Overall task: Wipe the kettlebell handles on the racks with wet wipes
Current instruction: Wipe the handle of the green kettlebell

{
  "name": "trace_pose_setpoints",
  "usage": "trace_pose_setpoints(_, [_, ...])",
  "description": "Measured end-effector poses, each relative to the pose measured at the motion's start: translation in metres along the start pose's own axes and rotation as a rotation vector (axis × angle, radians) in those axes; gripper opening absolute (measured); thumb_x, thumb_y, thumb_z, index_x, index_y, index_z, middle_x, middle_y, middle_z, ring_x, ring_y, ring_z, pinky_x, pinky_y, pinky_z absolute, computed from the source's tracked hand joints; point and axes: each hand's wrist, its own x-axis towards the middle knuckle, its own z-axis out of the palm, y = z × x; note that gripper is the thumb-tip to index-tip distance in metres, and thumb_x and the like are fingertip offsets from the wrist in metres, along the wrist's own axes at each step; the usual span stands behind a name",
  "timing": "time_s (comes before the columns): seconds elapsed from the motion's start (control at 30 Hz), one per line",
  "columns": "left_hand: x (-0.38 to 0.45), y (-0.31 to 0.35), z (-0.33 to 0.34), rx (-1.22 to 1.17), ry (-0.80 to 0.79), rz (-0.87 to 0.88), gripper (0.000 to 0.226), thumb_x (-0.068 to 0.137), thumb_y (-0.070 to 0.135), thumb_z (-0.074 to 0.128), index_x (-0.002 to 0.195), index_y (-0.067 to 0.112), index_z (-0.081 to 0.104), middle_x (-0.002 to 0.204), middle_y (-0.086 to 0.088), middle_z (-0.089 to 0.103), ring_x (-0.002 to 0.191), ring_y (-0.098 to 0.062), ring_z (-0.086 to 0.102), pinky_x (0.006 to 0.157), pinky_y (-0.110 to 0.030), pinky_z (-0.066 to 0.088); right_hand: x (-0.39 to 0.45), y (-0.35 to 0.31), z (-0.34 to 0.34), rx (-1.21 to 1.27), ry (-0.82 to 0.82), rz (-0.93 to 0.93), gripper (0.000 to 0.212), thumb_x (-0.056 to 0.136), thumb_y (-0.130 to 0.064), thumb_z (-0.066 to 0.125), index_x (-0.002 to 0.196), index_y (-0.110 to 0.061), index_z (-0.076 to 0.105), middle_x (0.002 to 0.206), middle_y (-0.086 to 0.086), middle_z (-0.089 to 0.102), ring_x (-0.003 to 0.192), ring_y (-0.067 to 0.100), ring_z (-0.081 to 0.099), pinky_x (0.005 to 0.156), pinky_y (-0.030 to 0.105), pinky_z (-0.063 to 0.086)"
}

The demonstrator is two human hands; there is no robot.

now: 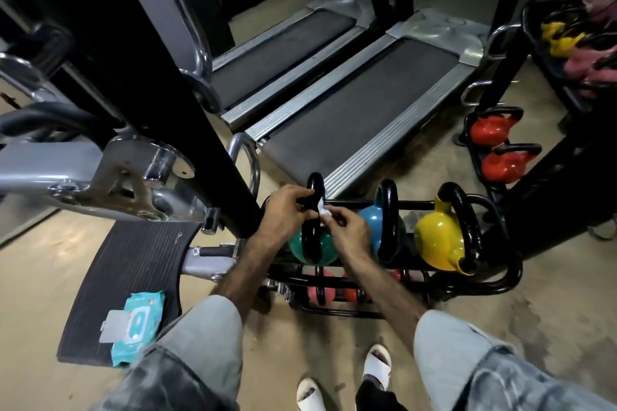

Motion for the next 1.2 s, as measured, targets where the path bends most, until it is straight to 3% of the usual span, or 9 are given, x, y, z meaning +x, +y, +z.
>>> trace_pose_setpoints(0.1, [0.010,0.000,-0.005,0.066,-0.022,-0.015,0.052,0.064,0.005,0.085,0.113,0.007,0.069,0.108,-0.011,0.068,0.095,-0.021,0.068,0.091,-0.037,0.054,0.015,-0.014,0.005,0.097,0.044,0.029,0.019,0.085,-0.035,0.073,0.098,-0.023,0.076,0.086,-0.010,0.071,0.081,0.004,0.064,0.073,0.016,0.049])
trace_pose_setpoints(0.33, [0.023,0.005,-0.005,0.043,-0.017,-0.095,0.032,0.066,-0.006,0.080,0.095,0.006,0.073,0.087,-0.012,0.073,0.072,-0.018,0.068,0.075,-0.038,0.059,0.048,-0.019,0.021,0.389,0.019,0.277,0.003,0.087,-0.022,0.072,0.084,-0.021,0.072,0.086,-0.001,0.073,0.079,0.014,0.068,0.071,0.021,0.056])
trace_pose_setpoints(0.47, [0.035,0.011,-0.010,0.136,-0.078,-0.089,0.046,0.067,-0.001,0.078,0.110,0.008,0.064,0.108,-0.016,0.067,0.086,-0.028,0.069,0.075,-0.041,0.058,0.023,-0.006,0.032,0.611,-0.028,0.397,0.013,0.094,-0.011,0.062,0.103,-0.008,0.071,0.096,0.012,0.073,0.079,0.019,0.069,0.075,0.033,0.060])
trace_pose_setpoints(0.6, [0.044,0.017,-0.007,0.198,-0.165,-0.101,0.042,0.081,0.007,0.068,0.122,-0.001,0.060,0.118,-0.027,0.062,0.088,-0.032,0.067,0.070,-0.033,0.057,0.054,-0.022,0.031,0.701,0.073,0.353,0.003,0.086,-0.015,0.074,0.089,-0.015,0.073,0.086,0.007,0.075,0.072,0.013,0.071,0.064,0.027,0.059])
trace_pose_setpoints(0.73, [0.047,0.009,-0.011,0.160,-0.177,-0.123,0.069,0.061,-0.004,0.083,0.125,0.011,0.062,0.113,-0.010,0.066,0.092,-0.025,0.069,0.077,-0.040,0.060,0.066,-0.017,0.026,0.476,0.061,0.179,0.002,0.082,-0.027,0.078,0.082,-0.027,0.075,0.085,-0.005,0.075,0.084,0.012,0.071,0.076,0.028,0.059])
trace_pose_setpoints(0.87, [0.052,0.007,-0.020,0.075,-0.233,-0.113,0.062,0.064,0.002,0.085,0.122,0.007,0.063,0.108,-0.011,0.071,0.086,-0.019,0.070,0.076,-0.033,0.060,0.044,-0.004,0.017,0.162,0.045,-0.020,0.007,0.087,-0.031,0.071,0.092,-0.033,0.075,0.095,-0.013,0.073,0.091,0.001,0.066,0.081,0.019,0.053])
trace_pose_setpoints(1.03, [0.049,0.002,-0.015,-0.024,-0.120,-0.153,0.043,0.066,0.003,0.084,0.106,0.013,0.070,0.100,-0.007,0.070,0.078,-0.019,0.070,0.063,-0.038,0.061,0.093,-0.030,0.015,-0.174,-0.037,-0.312,0.018,0.087,-0.008,0.066,0.098,-0.017,0.077,0.099,0.002,0.073,0.088,0.003,0.062,0.078,0.001,0.043])
trace_pose_setpoints(1.13, [0.051,-0.007,-0.011,0.002,-0.098,-0.224,0.032,0.057,0.021,0.088,0.084,0.014,0.072,0.081,-0.004,0.073,0.073,-0.020,0.071,0.068,-0.040,0.061,0.110,-0.038,0.005,-0.329,-0.144,-0.370,0.020,0.085,-0.002,0.066,0.097,-0.014,0.078,0.097,0.004,0.074,0.087,0.006,0.064,0.084,0.017,0.051])
trace_pose_setpoints(1.2, [0.052,-0.012,-0.009,-0.006,-0.082,-0.269,0.031,0.057,0.030,0.086,0.079,0.013,0.073,0.074,-0.007,0.072,0.067,-0.020,0.071,0.068,-0.041,0.061,0.106,-0.038,-0.001,-0.432,-0.220,-0.612,0.029,0.076,0.004,0.069,0.096,-0.015,0.077,0.094,0.006,0.070,0.086,0.012,0.064,0.079,0.023,0.051])
